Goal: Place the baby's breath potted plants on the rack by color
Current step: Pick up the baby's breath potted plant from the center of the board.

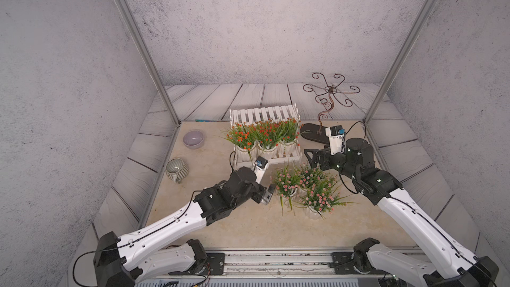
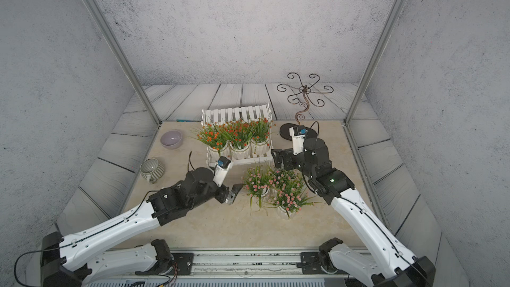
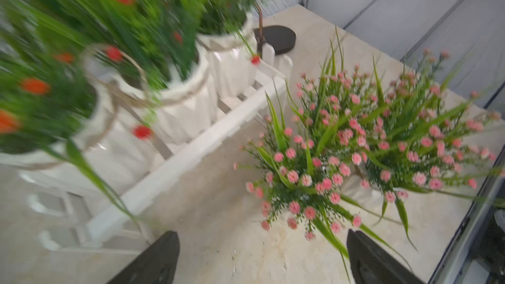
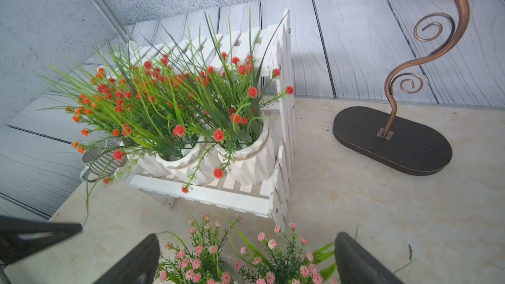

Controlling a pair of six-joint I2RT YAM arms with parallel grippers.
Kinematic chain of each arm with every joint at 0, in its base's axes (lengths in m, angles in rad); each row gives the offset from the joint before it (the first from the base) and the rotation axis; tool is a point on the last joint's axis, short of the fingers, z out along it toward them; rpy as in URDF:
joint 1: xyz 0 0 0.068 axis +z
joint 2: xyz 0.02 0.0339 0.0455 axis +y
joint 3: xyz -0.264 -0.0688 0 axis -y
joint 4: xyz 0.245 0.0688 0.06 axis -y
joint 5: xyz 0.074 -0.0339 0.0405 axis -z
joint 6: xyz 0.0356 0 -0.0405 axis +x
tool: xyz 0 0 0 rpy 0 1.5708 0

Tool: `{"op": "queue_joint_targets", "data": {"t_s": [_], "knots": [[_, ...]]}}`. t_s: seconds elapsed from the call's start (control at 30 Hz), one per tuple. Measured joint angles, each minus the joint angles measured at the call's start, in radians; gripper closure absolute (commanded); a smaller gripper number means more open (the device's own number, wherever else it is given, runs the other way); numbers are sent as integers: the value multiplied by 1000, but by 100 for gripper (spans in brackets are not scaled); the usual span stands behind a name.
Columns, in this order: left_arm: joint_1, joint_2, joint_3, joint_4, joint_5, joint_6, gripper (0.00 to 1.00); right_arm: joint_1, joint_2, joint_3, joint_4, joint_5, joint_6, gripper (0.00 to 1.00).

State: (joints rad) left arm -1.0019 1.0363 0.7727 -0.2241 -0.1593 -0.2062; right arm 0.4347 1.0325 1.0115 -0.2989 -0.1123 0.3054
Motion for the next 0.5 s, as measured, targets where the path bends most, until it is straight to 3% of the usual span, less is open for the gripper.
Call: {"op": "queue_joint_targets", "data": {"t_s": [0.23,0.37,0.5], "knots": [[-107,95,-292,290,29,-38,1,-176,3,24,8,-137,61,1],[-121,204,-322,456,56,-33,1,-253,3,28,45,-197,102,1],[-121,333,-311,636,77,-19,1,-262,3,28,80,-233,120,1]]}}
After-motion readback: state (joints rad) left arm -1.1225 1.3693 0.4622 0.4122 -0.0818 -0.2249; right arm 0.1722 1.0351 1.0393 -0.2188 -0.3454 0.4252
